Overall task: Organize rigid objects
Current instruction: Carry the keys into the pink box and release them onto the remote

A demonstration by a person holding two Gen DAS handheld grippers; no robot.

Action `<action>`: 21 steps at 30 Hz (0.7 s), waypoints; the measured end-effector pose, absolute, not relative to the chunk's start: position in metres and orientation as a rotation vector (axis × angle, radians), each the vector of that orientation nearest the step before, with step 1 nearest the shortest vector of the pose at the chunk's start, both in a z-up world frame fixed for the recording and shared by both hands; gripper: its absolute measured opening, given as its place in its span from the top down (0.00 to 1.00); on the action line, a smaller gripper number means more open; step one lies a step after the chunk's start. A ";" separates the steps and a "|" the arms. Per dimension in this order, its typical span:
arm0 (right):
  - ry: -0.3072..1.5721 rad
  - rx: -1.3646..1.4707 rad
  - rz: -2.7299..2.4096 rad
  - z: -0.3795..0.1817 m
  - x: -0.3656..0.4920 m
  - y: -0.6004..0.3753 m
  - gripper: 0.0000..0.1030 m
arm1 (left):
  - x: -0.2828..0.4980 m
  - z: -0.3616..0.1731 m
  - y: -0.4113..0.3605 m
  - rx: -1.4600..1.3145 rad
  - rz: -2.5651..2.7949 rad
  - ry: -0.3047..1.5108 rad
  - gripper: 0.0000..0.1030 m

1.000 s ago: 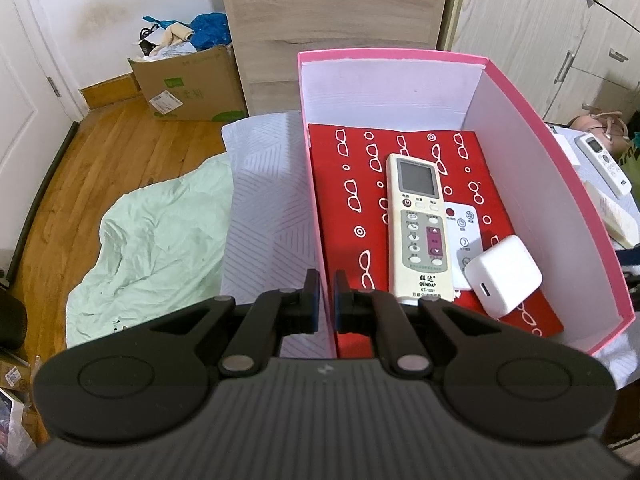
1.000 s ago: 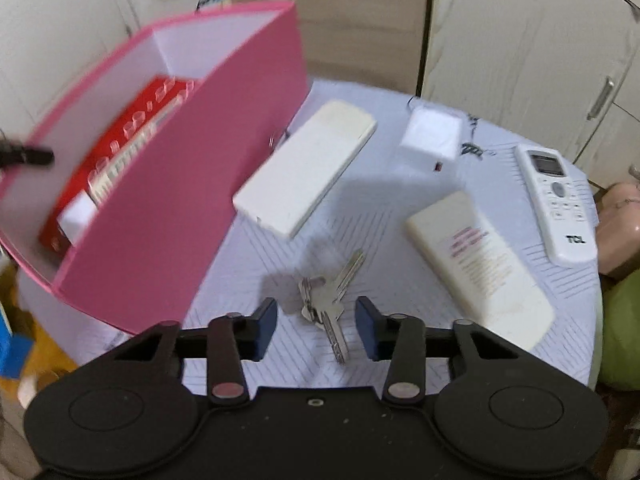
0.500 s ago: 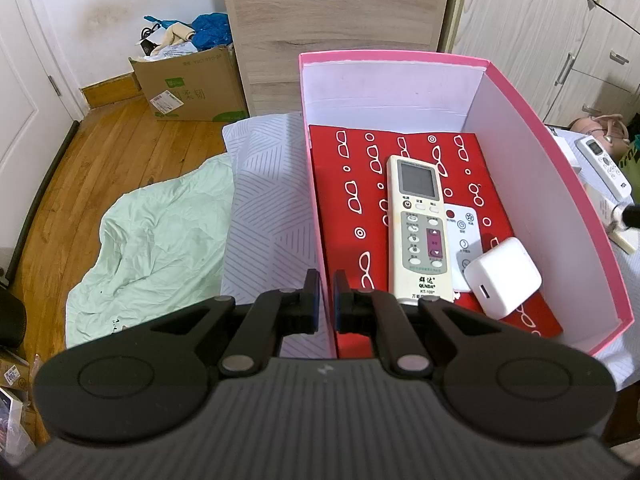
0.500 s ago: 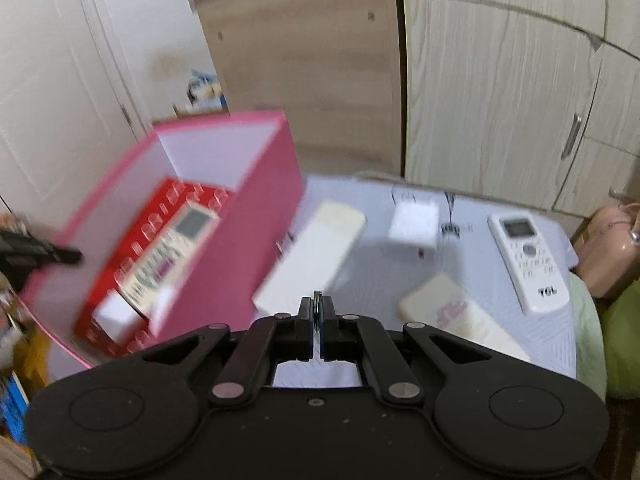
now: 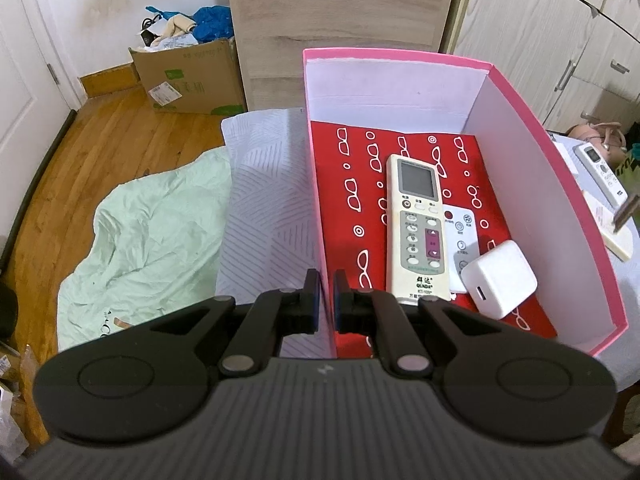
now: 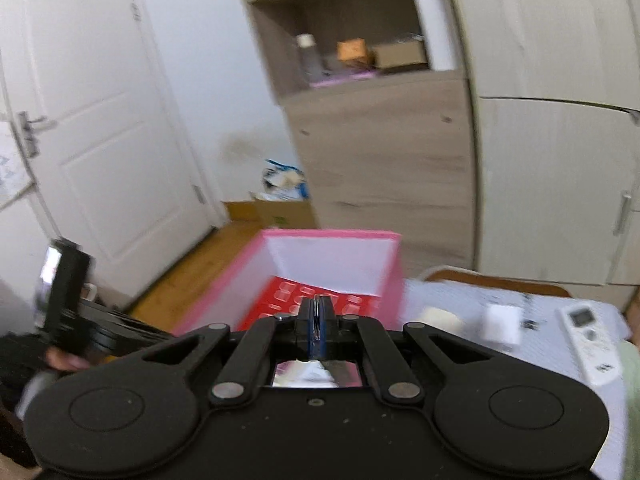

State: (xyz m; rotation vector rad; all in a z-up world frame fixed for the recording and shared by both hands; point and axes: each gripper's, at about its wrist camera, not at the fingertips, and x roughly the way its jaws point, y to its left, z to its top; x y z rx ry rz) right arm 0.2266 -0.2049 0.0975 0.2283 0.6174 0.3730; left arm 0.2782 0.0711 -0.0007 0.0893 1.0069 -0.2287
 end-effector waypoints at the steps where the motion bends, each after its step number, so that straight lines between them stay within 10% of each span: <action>1: 0.620 0.235 0.391 0.099 0.228 -0.199 0.97 | 0.278 -0.001 0.071 0.090 -0.230 1.006 0.94; 21: 0.864 0.470 0.523 0.031 0.312 -0.107 0.97 | 0.275 -0.002 0.071 0.108 -0.258 0.993 0.94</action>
